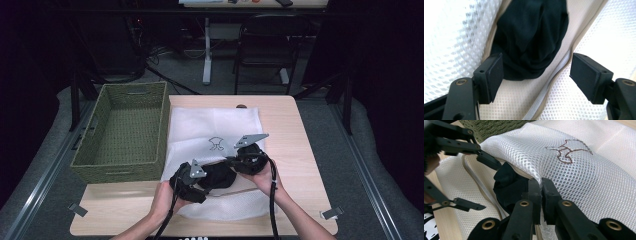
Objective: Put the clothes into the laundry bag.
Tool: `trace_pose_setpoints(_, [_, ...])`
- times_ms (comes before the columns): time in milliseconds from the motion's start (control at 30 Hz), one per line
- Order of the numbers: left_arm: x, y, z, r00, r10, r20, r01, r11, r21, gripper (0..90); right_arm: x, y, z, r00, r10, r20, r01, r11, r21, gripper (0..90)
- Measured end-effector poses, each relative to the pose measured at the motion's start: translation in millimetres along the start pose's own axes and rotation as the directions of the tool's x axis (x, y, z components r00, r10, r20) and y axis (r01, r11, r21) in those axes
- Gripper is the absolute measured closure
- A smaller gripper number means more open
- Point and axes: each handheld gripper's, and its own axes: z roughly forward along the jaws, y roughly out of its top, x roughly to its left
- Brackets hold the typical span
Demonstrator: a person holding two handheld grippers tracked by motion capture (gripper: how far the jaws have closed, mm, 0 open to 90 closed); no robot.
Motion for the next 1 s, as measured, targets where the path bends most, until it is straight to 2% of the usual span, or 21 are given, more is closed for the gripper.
trace_pose_setpoints(33, [0.8, -1.1, 7.9, 0.9999, -0.009, 0.009, 0.009, 0.9999, 0.014, 29.0, 0.6, 0.2, 0.9, 1.0, -0.001, 0.0, 0.001, 1.0, 0.004, 86.9])
trace_pose_setpoints(67, [0.8, -1.1, 7.9, 0.9999, -0.009, 0.009, 0.009, 0.9999, 0.014, 29.4, 0.6, 0.2, 0.9, 1.0, -0.001, 0.0, 0.001, 1.0, 0.004, 86.9])
trace_pose_setpoints(100, [-0.1, -2.5, 15.5, 0.9998, -0.02, -0.004, 0.02, 0.9997, 0.014, 30.2, 1.1, 0.1, 1.1, 1.0, -0.003, -0.002, 0.003, 1.0, 0.005, 86.8])
trace_pose_setpoints(233, [-1.0, -4.1, 26.8, 0.999, -0.04, -0.022, 0.041, 0.999, 0.017, 36.8, 0.6, -0.8, 2.0, 1.0, 0.004, -0.007, -0.004, 1.0, 0.01, 86.9])
trace_pose_setpoints(267, [-1.2, -3.9, 29.0, 0.9981, -0.048, -0.038, 0.048, 0.9988, 0.012, 40.4, 0.6, -1.1, 2.3, 1.0, 0.005, -0.008, -0.004, 1.0, 0.011, 86.9])
trace_pose_setpoints(300, [-1.3, -3.7, 31.1, 0.9973, -0.056, -0.047, 0.056, 0.9984, 0.001, 50.6, 0.6, -1.3, 3.2, 0.9999, -0.006, -0.01, 0.006, 1.0, 0.016, 86.9])
trace_pose_setpoints(333, [-1.6, -3.4, 32.4, 0.9969, -0.064, -0.047, 0.064, 0.998, -0.002, 50.6, 0.6, -1.3, 3.2, 0.9999, -0.006, -0.01, 0.006, 1.0, 0.016, 86.9])
trace_pose_setpoints(367, [-1.9, -2.4, 34.3, 0.9961, -0.067, -0.057, 0.067, 0.9978, -0.003, 54.5, 0.4, -1.3, 3.5, 0.9999, -0.007, -0.011, 0.007, 1.0, 0.016, 86.9])
trace_pose_setpoints(400, [-2.7, -1.8, 35.3, 0.9962, -0.064, -0.06, 0.063, 0.998, -0.009, 59.3, 0.4, -1.1, 3.6, 0.9999, -0.008, -0.01, 0.008, 1.0, 0.017, 86.9])
trace_pose_setpoints(433, [-3.6, -1.2, 36.0, 0.9961, -0.058, -0.066, 0.058, 0.9982, -0.014, 68.3, 0.6, -0.8, 3.3, 0.9999, -0.005, -0.009, 0.005, 1.0, 0.016, 86.9])
trace_pose_setpoints(467, [-4.6, -0.7, 36.4, 0.996, -0.056, -0.07, 0.055, 0.9983, -0.02, 68.3, 0.6, -0.8, 3.3, 0.9999, -0.005, -0.009, 0.005, 1.0, 0.016, 86.9])
trace_pose_setpoints(500, [-4.8, 1.0, 35.7, 0.9961, -0.043, -0.077, 0.042, 0.9989, -0.024, 73.7, 0.6, -0.4, 2.6, 0.9999, -0.007, -0.009, 0.007, 1.0, 0.013, 86.9])
trace_pose_setpoints(667, [-3.6, 5.8, 35.3, 0.9938, -0.059, -0.095, 0.054, 0.997, -0.055, 77.3, 0.9, 2.4, -1.4, 0.9999, 0.0, -0.012, 0.0, 1.0, -0.007, 87.0])
trace_pose_setpoints(700, [-2.6, 10.4, 34.4, 0.991, -0.072, -0.113, 0.063, 0.9946, -0.082, 77.5, 1.4, 4.6, -4.4, 0.9998, 0.009, -0.016, -0.009, 1.0, -0.024, 87.0])
trace_pose_setpoints(867, [0.3, 16.1, 34.6, 0.9865, -0.104, -0.127, 0.089, 0.9891, -0.118, 77.7, 1.0, 7.4, -10.3, 0.9995, 0.022, -0.025, -0.023, 0.998, -0.05, 87.0])
trace_pose_setpoints(933, [0.8, 18.9, 37.1, 0.9824, -0.128, -0.136, 0.109, 0.9843, -0.139, 77.7, -0.1, 8.0, -11.8, 0.9991, 0.03, -0.031, -0.031, 0.998, -0.06, 87.0])
trace_pose_setpoints(967, [1.5, 21.9, 38.9, 0.9774, -0.151, -0.148, 0.125, 0.9778, -0.168, 77.8, -0.4, 8.3, -12.9, 0.9984, 0.042, -0.037, -0.044, 0.997, -0.063, 86.9])
trace_pose_setpoints(1000, [1.5, 21.9, 38.9, 0.9774, -0.151, -0.148, 0.125, 0.9778, -0.168, 77.7, -0.4, 8.3, -12.9, 0.9984, 0.042, -0.037, -0.044, 0.997, -0.063, 86.9])
